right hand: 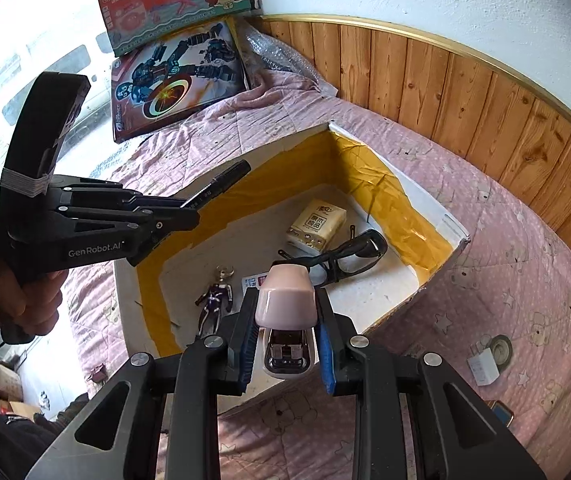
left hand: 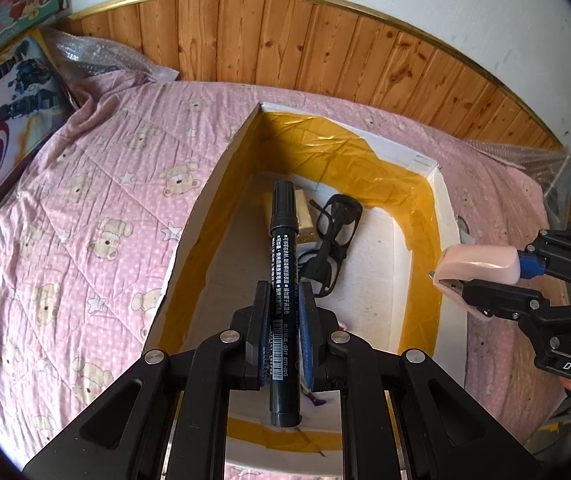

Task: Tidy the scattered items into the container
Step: 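Lower the marker and stapler into the box and open both tools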

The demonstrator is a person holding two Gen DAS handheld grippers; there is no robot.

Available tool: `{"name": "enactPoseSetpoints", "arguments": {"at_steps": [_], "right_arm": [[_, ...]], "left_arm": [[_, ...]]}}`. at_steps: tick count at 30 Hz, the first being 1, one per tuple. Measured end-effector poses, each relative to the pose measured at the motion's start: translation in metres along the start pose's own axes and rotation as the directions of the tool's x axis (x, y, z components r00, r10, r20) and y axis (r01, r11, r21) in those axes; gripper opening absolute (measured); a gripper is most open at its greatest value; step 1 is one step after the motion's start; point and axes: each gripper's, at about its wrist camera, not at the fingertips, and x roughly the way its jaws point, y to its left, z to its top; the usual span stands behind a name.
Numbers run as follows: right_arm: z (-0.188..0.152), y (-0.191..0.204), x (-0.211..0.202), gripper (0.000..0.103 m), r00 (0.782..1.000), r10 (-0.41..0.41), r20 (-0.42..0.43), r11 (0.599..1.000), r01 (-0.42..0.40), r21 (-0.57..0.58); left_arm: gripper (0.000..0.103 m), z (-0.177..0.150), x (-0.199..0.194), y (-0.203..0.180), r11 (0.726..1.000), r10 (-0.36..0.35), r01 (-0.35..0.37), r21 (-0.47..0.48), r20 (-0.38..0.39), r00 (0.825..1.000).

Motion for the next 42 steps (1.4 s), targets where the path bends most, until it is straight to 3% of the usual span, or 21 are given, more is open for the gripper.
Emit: {"name": "enactPoseSetpoints", "arguments": {"at_steps": [23,28,42], "right_arm": [[0.027,-0.028,0.067,0.027,0.976,-0.082,-0.200,0.992,0.061,-0.108],[0.027,-0.036,0.077,0.028,0.968,-0.107,-0.226,0.992,0.088,-0.090],[0.013,-0.032,0.061,0.028,0.984,-0.051,-0.171,0.999,0.052,0.004]], "left_arm": [[0.013,0.038,0.074,0.012,0.999,0.019,-0.025,-0.031,-0.180,0.984],[0.018,0.041,0.090,0.020,0.997,0.027,-0.042,-0.067,-0.218,0.976],[0.029,0.033,0.067,0.022,0.996,0.015,-0.030,-0.088,-0.172,0.985]]}}
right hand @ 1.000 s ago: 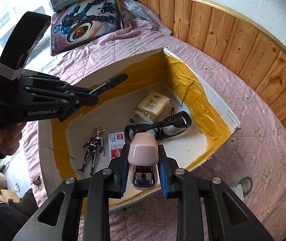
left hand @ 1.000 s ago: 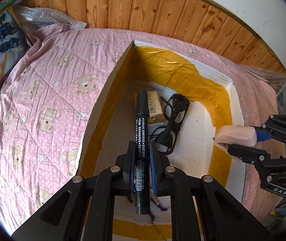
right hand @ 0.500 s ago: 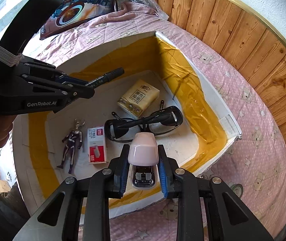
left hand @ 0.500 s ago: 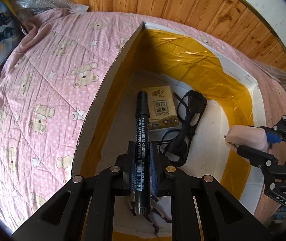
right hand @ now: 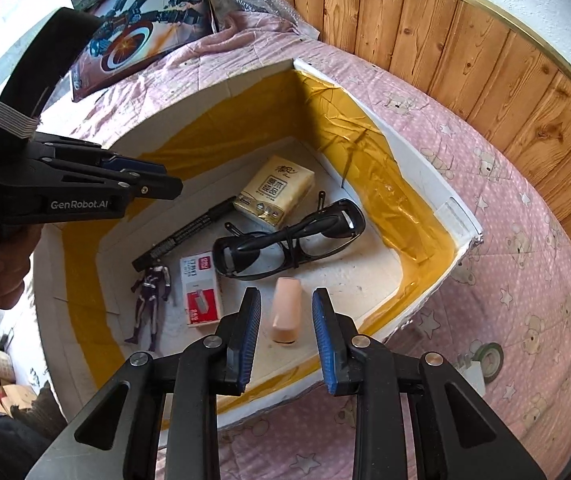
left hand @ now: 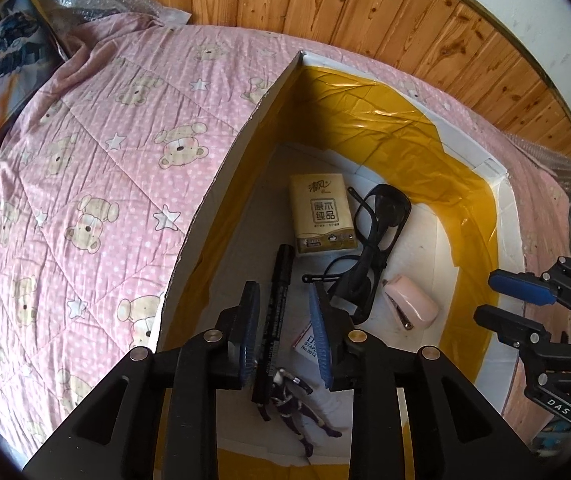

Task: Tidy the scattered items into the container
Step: 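Lower the marker and stapler into the box and open both tools, then withdraw both open tools from the box toward the remaining items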

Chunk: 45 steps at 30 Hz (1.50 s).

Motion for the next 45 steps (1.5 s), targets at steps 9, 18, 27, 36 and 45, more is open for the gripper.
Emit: {"name": "enactPoseSetpoints", "arguments": {"at_steps": [9,18,27,36,45], "right_arm": [[-0.016,0.017,-0.016,0.028,0.998,0.051,0.048,0.998,-0.053,0.041],[-0.041,0.034,-0.039,0.029,0.986,0.116,0.122,0.987,-0.128,0.101],[-0.070,0.056,-0.046,0.029,0.973,0.161,0.165,0.971,-0.186,0.148],[-0.103,0.076,-0.058,0.029,0.951,0.207,0.228,0.955,-0.247,0.166],[-0.140,0.070,-0.071,0.029,0.931,0.217,0.293,0.935,-0.285,0.213]], "left_arm": [[0.031,-0.021,-0.012,0.007,1.000,-0.012,0.011,-0.021,-0.002,1.000],[0.031,-0.044,-0.033,0.010,0.999,-0.032,0.033,-0.038,0.018,0.999],[0.031,-0.064,-0.056,0.006,0.998,-0.057,0.059,-0.034,0.045,0.997],[0.031,-0.098,-0.076,-0.015,0.994,-0.103,0.101,0.033,0.067,0.992],[0.033,-0.133,-0.097,-0.051,0.983,-0.163,0.153,0.098,0.105,0.981]]}}
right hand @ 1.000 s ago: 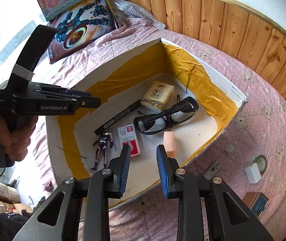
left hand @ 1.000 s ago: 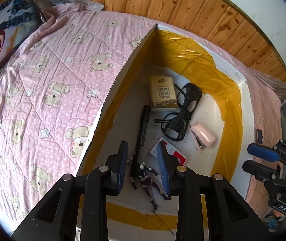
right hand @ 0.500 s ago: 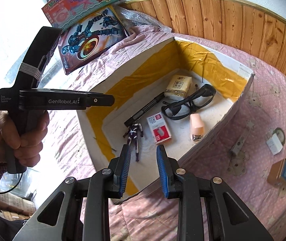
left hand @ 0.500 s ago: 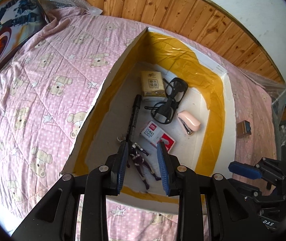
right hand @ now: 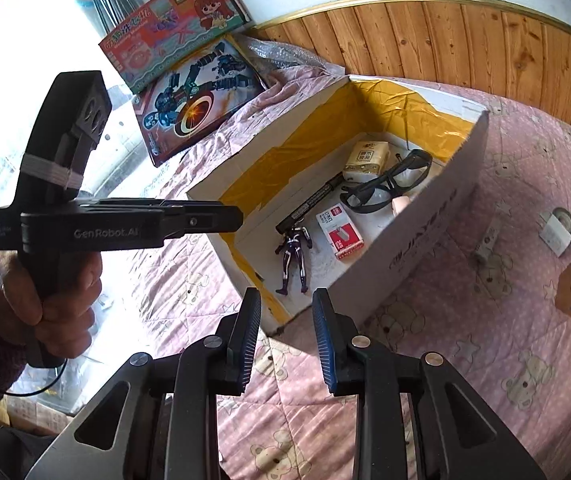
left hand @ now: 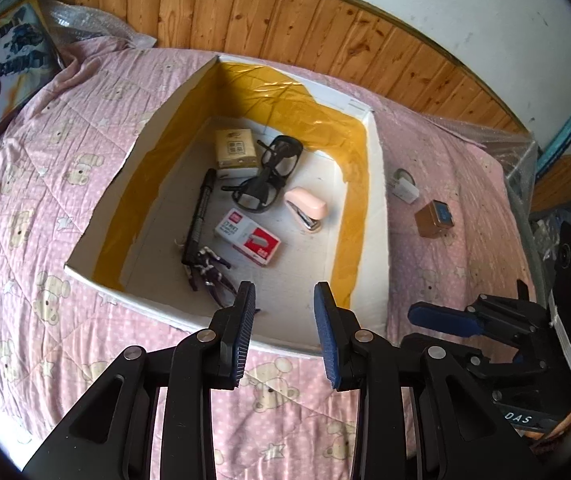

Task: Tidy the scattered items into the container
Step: 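Withdraw both open tools from the box toward the remaining items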

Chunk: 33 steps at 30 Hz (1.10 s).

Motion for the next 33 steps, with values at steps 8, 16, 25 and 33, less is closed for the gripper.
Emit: {"name": "enactPoseSetpoints", "arguments": {"at_steps": [8,16,25,33], "right_arm": [[-0.041,-0.030,-0.020,0.029,0.998,-0.025,0.054,0.995,0.019,0.101],[-0.075,-0.061,-0.037,0.029,0.995,-0.050,0.089,0.979,0.031,0.200],[-0.096,-0.097,-0.069,0.029,0.975,-0.163,0.153,0.956,0.117,0.271],[-0.093,-0.131,-0.087,0.036,0.930,-0.319,0.185,0.917,0.253,0.307]], "left_arm": [[0.035,-0.023,-0.004,-0.052,0.995,-0.058,0.056,0.082,0.022,0.998],[0.037,-0.031,0.013,-0.115,0.981,-0.086,0.086,0.176,-0.009,0.996],[0.044,-0.011,0.055,-0.156,0.983,-0.054,0.058,0.172,-0.032,0.998],[0.045,0.014,0.112,-0.173,0.989,0.004,0.004,0.149,-0.052,0.999]]}}
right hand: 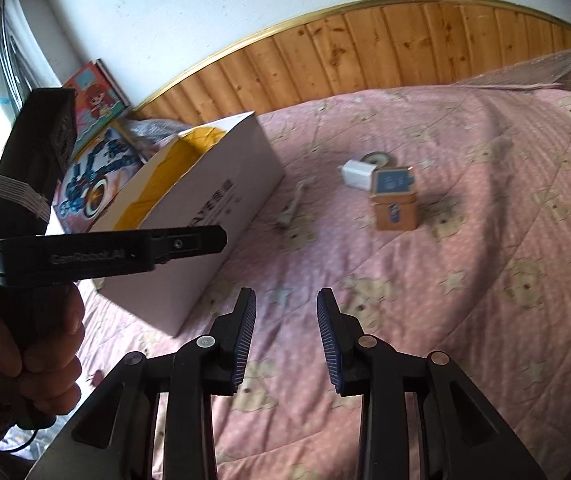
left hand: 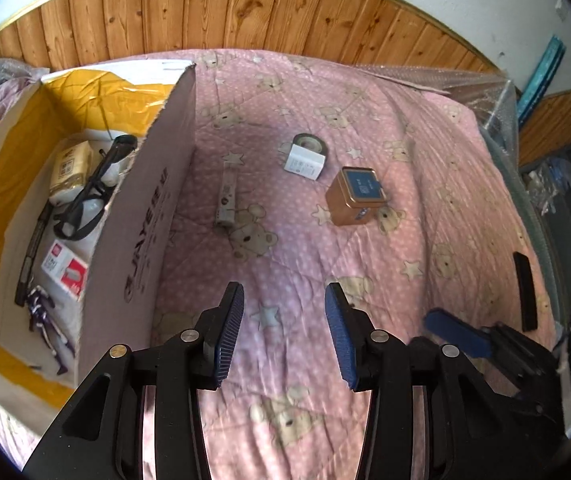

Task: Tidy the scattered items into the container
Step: 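Withdraw both open tools from the box toward the remaining items, then grasp the white tube with the left tool while the right tool grasps the tin box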

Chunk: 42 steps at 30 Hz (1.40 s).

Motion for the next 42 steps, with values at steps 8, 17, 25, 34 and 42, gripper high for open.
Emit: {"name": "enactPoseSetpoints", "arguments": {"at_steps": [8,17,25,34,42], "right_arm": [[0.028,-0.022,0.026,0.050,0.999,-0.043,0.015,0.999,0.043,0.021],[0.066,-0.042,0.074,0.058,0.983,-0.183,0.008,0.983,0.183,-0.008],[0.083,-0.049,0.107,0.065,0.969,-0.249,0.006,0.967,0.249,-0.052],[0.084,-0.059,0.123,0.051,0.968,-0.250,-0.028,0.967,0.248,-0.058],[0.083,-0.065,0.115,0.051,0.979,-0.202,-0.025,0.979,0.201,-0.016]], "left_arm": [[0.045,0.027,0.061,0.016,0.991,0.110,-0.114,-0.070,-0.053,0.992],[0.045,0.057,0.112,0.026,0.983,0.166,-0.171,-0.066,-0.086,0.982],[0.045,0.068,0.136,0.025,0.980,0.196,-0.198,-0.021,-0.057,0.979],[0.019,0.066,0.133,0.041,0.987,0.158,-0.158,-0.031,0.013,0.987],[0.019,0.065,0.124,0.037,0.993,0.101,-0.100,-0.060,0.026,0.995]]}}
